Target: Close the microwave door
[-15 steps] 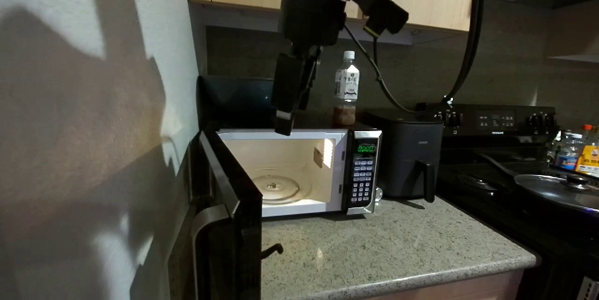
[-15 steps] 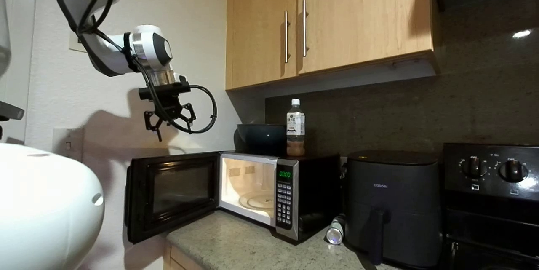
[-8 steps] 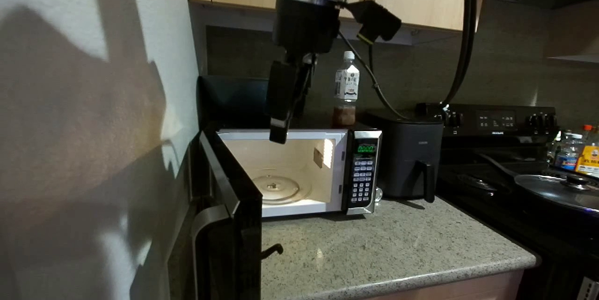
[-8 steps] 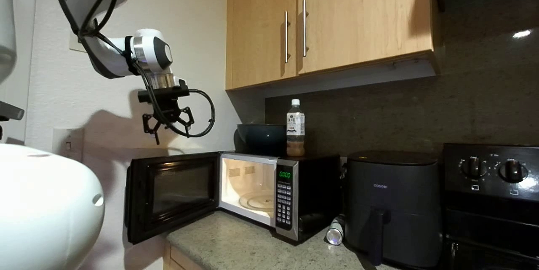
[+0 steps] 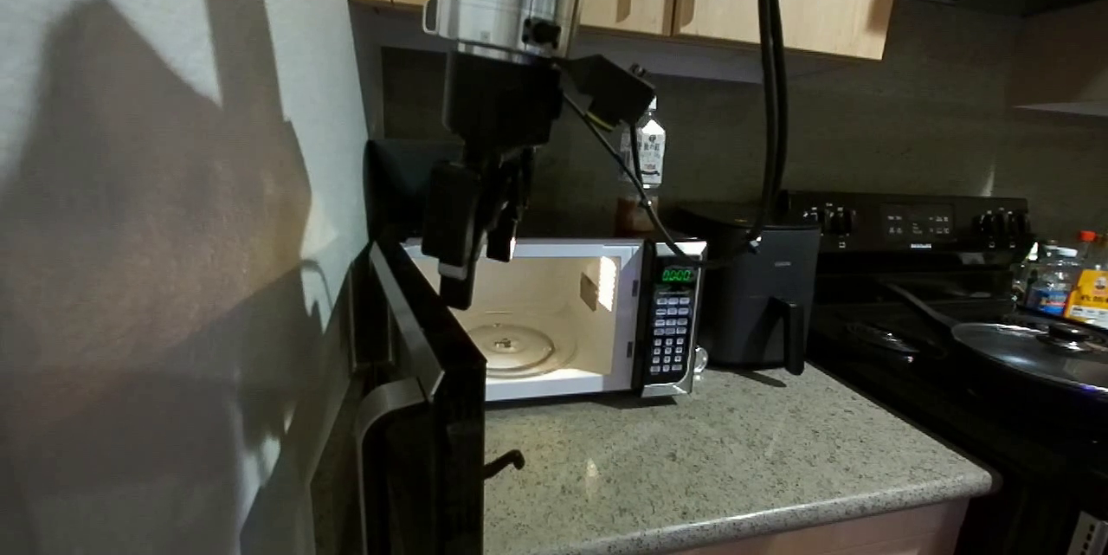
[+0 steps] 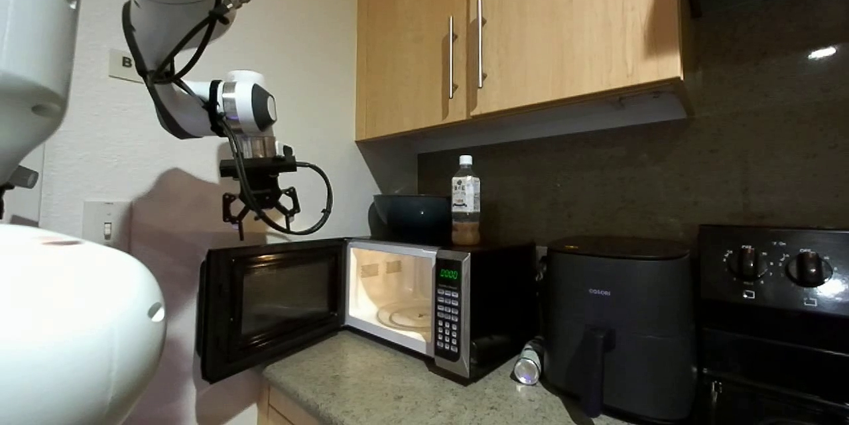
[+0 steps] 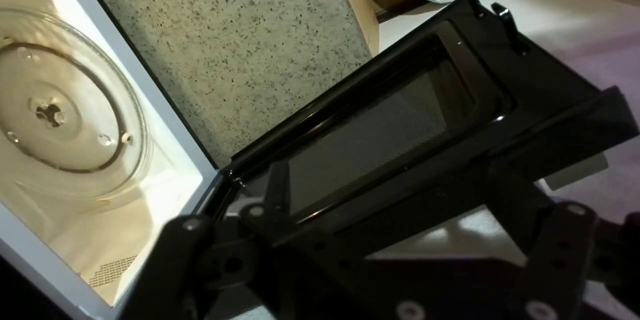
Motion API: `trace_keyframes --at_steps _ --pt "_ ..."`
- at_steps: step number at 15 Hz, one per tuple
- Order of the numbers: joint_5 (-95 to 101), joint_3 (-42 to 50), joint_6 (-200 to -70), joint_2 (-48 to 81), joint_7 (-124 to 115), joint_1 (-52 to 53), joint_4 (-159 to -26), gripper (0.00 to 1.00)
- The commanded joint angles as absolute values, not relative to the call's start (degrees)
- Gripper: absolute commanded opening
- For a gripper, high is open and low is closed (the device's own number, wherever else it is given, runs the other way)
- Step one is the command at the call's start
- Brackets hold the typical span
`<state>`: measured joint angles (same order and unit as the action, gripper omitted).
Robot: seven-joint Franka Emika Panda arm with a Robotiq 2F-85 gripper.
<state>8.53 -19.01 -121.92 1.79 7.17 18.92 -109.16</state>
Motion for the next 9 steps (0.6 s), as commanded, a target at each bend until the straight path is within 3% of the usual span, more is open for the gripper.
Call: trace_keyframes --at_steps 1,9 --pt "8.58 -18.96 -121.66 2.10 7.09 19.02 -108.76 1.00" --pt "5.26 -19.58 -122.26 3.10 5.49 19.59 -107.24 1.00"
